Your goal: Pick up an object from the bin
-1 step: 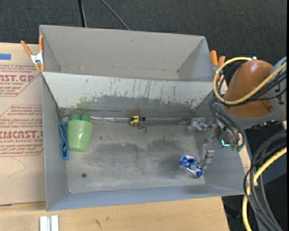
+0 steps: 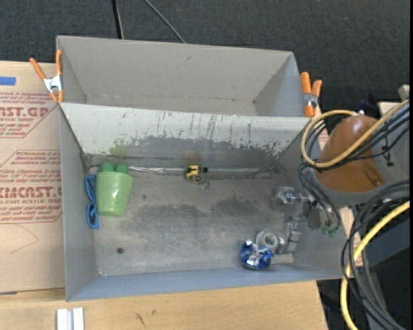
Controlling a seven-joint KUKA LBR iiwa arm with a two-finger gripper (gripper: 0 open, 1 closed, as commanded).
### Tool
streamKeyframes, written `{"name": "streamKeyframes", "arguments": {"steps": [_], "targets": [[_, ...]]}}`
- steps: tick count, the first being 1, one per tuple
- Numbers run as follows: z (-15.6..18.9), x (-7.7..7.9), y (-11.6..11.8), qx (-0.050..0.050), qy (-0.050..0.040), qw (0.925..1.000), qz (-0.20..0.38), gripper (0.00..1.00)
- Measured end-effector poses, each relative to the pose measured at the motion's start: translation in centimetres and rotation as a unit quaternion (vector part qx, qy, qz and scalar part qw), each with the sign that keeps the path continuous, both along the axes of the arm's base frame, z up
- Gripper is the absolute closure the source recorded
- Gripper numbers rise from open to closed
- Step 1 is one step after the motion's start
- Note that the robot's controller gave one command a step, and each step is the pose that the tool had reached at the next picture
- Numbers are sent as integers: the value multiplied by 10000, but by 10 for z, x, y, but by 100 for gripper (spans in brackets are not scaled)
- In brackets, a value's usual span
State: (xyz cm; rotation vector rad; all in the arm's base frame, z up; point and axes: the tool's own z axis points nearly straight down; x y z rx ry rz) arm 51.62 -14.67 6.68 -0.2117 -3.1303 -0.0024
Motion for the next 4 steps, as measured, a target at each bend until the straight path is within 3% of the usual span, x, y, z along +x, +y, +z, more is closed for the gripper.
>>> {"name": "streamKeyframes", "arguments": {"steps": [1, 2, 3, 4], "targets": [[34, -35, 55, -7, -42, 9958, 912, 0], [33, -31, 106, 8, -29, 9970, 771, 0], [3, -31, 174, 2, -70, 9926, 1209, 0], [3, 21, 174, -6, -35, 9743, 2252, 0]]}}
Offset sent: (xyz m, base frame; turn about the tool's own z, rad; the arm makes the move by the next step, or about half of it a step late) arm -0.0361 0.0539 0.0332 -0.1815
